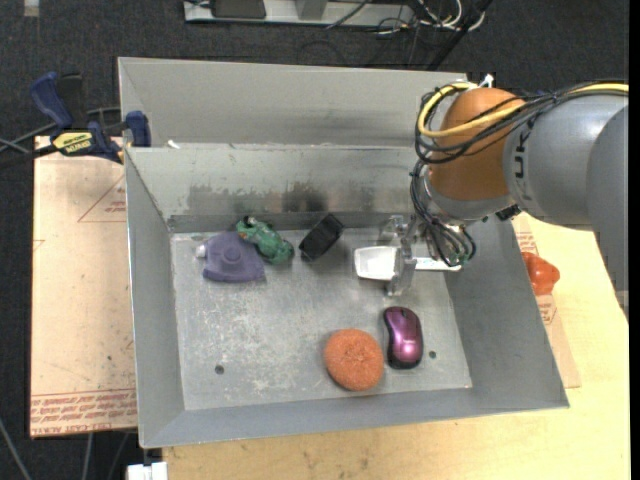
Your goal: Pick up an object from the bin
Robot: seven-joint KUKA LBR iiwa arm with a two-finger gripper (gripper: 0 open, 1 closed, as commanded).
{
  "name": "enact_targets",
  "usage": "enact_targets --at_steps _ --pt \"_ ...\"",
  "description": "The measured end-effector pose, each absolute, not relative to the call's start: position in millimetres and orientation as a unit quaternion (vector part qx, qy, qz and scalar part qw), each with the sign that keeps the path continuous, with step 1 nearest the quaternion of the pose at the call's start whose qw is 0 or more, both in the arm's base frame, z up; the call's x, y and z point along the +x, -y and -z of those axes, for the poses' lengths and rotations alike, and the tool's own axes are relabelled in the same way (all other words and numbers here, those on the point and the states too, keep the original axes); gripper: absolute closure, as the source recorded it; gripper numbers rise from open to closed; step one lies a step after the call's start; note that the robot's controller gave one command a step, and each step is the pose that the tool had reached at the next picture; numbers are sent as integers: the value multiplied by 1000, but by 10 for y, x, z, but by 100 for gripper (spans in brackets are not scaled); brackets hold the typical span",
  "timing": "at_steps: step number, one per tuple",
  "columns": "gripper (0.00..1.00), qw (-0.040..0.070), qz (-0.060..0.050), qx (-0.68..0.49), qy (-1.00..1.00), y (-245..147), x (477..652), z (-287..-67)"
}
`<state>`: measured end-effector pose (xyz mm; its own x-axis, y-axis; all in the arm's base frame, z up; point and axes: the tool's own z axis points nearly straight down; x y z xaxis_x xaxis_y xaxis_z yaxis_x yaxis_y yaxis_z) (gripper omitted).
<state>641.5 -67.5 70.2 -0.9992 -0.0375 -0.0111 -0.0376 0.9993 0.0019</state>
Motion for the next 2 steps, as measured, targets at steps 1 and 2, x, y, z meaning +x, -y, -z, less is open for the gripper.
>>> enact_targets --at_steps 1,2 --pt "100 6 -1 -19 -1000 675 6415 -702" --pt "100 3 -1 -19 -1000 673 6400 -736"
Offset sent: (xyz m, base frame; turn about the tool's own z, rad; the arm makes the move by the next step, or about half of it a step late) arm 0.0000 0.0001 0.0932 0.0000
